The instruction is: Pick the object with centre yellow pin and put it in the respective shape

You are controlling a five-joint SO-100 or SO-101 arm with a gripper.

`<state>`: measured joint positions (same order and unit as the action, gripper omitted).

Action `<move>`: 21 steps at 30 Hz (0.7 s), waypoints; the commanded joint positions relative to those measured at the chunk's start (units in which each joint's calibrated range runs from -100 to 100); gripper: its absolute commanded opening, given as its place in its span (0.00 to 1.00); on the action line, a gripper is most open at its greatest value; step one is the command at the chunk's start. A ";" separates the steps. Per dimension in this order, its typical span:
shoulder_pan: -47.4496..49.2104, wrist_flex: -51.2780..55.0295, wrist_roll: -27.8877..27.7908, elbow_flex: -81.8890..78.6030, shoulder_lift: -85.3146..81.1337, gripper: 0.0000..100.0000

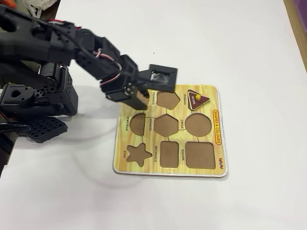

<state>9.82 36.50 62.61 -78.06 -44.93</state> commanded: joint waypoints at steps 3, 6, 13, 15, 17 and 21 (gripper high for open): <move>-6.01 -0.98 0.26 -7.19 -12.89 0.11; -9.04 -0.98 0.26 -11.69 -18.75 0.11; -12.46 2.13 0.10 -21.22 -28.21 0.11; -12.56 6.11 0.15 -21.22 -28.88 0.11; -12.56 10.00 0.15 -21.22 -29.21 0.11; -12.56 16.65 0.15 -21.22 -29.21 0.11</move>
<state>-2.25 47.47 62.56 -98.92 -75.00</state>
